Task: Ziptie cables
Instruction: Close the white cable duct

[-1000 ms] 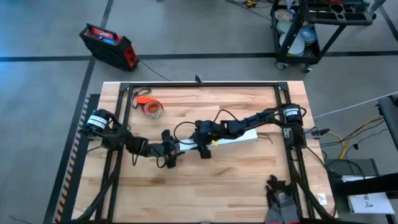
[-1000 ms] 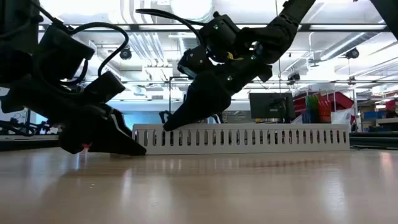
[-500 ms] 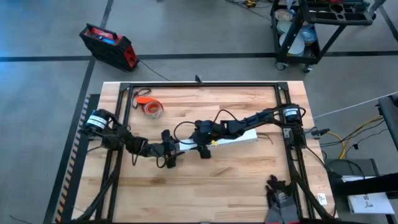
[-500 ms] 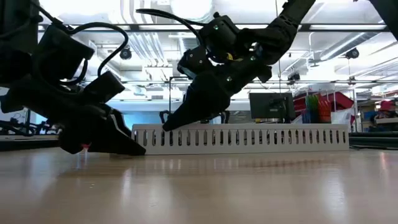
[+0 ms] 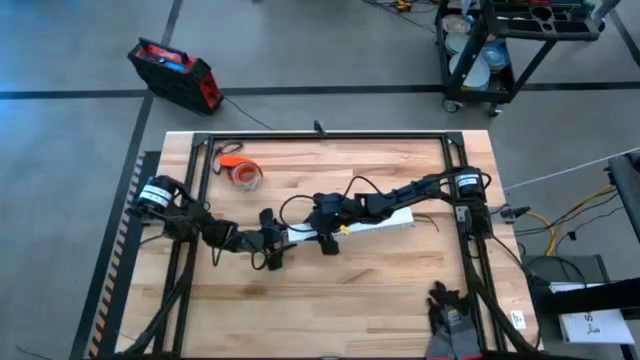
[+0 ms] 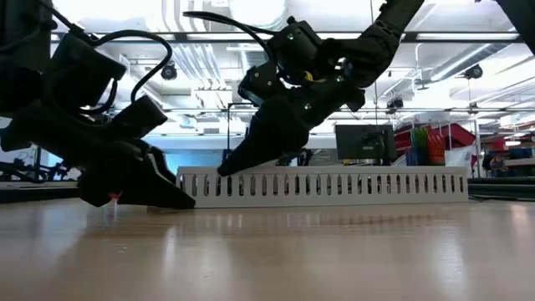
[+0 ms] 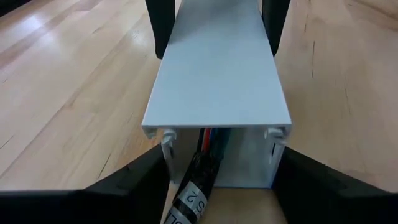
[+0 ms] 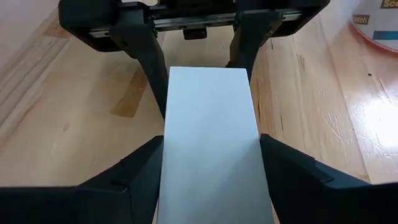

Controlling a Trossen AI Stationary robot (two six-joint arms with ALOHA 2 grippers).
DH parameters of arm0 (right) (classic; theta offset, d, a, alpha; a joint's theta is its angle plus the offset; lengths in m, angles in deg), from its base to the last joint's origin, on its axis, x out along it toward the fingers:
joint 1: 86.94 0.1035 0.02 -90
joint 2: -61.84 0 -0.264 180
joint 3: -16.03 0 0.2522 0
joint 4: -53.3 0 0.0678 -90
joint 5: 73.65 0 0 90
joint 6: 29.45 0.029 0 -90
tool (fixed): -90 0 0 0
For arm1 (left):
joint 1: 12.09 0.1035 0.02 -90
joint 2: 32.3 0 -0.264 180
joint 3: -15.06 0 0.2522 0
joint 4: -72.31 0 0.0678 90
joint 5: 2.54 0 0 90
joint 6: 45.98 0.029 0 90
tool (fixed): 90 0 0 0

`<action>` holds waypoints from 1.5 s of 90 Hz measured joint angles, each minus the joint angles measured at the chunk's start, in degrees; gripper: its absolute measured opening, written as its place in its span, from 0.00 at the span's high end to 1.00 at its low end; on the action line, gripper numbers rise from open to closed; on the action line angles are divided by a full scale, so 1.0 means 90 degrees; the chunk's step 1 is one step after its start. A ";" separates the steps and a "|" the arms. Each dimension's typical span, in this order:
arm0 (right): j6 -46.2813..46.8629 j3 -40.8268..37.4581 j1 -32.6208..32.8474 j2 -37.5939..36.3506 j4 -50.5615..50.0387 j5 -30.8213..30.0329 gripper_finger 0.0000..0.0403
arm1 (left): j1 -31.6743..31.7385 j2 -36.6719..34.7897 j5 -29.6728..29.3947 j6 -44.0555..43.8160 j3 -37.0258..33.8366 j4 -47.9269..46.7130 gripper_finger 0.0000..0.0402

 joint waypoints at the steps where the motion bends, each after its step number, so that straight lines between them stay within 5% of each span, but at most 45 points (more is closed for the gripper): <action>1: -0.0001 0.0000 0.0000 0.0000 0.0003 0.0000 0.44 | 0.0000 0.0000 0.0000 -0.0001 0.0000 0.0000 0.41; 71: 0.0053 0.0058 -0.0002 0.0029 0.0069 -0.0012 0.45 | 0.0000 0.0000 -0.0006 -0.0016 0.0000 -0.0013 0.42; 103: 0.0027 0.0058 0.0032 -0.0172 -0.0133 -0.0003 0.24 | 0.0002 -0.0112 -0.0002 0.0024 0.0002 0.0005 0.36; 135: -0.0383 -0.0293 -0.0111 -0.1760 -0.0468 -0.0137 0.22 | 0.0007 -0.1762 0.0013 0.0237 -0.0029 -0.1703 0.28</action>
